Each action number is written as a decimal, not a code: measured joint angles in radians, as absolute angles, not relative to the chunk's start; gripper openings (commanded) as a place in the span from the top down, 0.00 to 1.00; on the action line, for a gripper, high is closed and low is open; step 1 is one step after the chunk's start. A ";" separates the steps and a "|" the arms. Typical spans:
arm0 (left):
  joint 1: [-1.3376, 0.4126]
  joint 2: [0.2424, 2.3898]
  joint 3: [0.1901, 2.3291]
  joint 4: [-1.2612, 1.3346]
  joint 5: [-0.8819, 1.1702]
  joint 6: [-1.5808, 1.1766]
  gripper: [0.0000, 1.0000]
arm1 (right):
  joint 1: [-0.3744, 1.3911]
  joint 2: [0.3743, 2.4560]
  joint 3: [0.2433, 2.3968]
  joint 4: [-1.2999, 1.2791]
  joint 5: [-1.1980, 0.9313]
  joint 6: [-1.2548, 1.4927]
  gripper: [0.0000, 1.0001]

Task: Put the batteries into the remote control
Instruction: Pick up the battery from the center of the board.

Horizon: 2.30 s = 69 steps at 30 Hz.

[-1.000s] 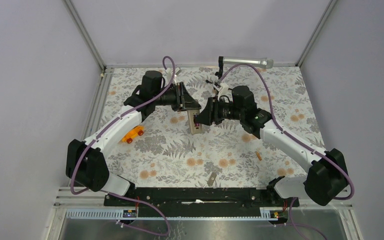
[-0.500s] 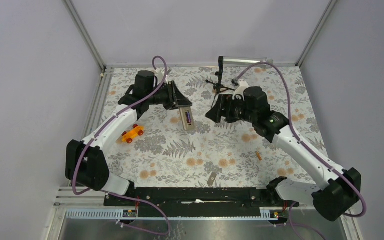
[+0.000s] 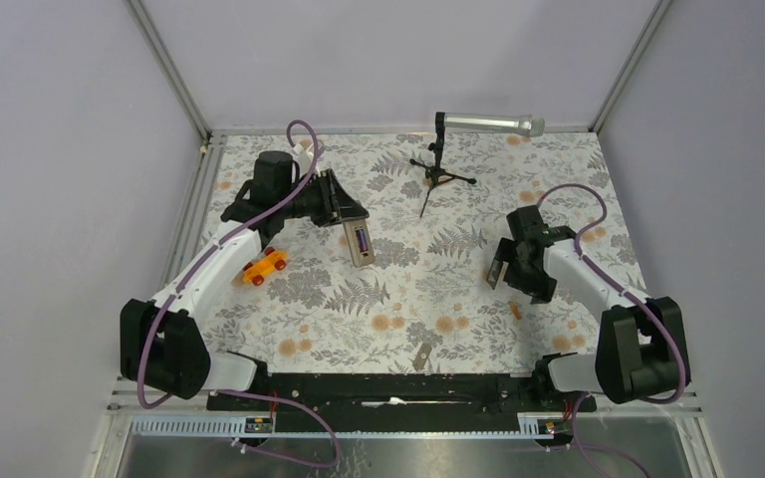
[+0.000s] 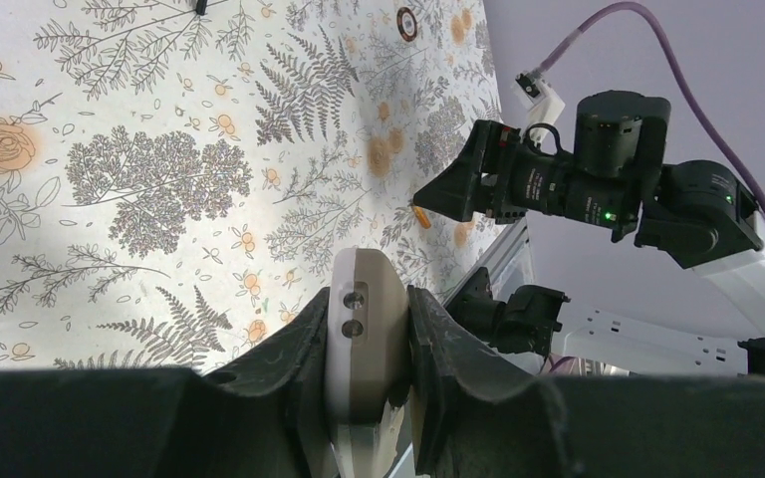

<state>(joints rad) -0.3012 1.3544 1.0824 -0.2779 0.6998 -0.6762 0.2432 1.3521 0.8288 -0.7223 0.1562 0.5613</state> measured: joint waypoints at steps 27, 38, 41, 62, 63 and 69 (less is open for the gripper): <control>-0.275 1.327 1.020 -0.195 0.770 -0.701 1.00 | 0.095 1.379 0.675 -0.617 -0.009 0.592 0.58; -0.273 1.327 1.020 -0.185 0.776 -0.701 1.00 | 0.095 1.394 0.680 -0.624 -0.016 0.628 0.57; -0.273 1.327 1.020 -0.185 0.776 -0.701 1.00 | 0.095 1.394 0.680 -0.611 -0.034 0.639 0.52; -0.272 1.351 1.021 -0.155 0.783 -0.716 1.00 | 0.171 1.361 0.657 -0.623 0.033 0.680 0.77; -0.272 1.351 1.020 -0.155 0.783 -0.716 1.00 | 0.181 1.362 0.658 -0.626 0.039 0.680 0.80; -0.272 1.351 1.020 -0.155 0.783 -0.717 1.00 | 0.219 1.370 0.667 -0.640 0.070 0.690 0.93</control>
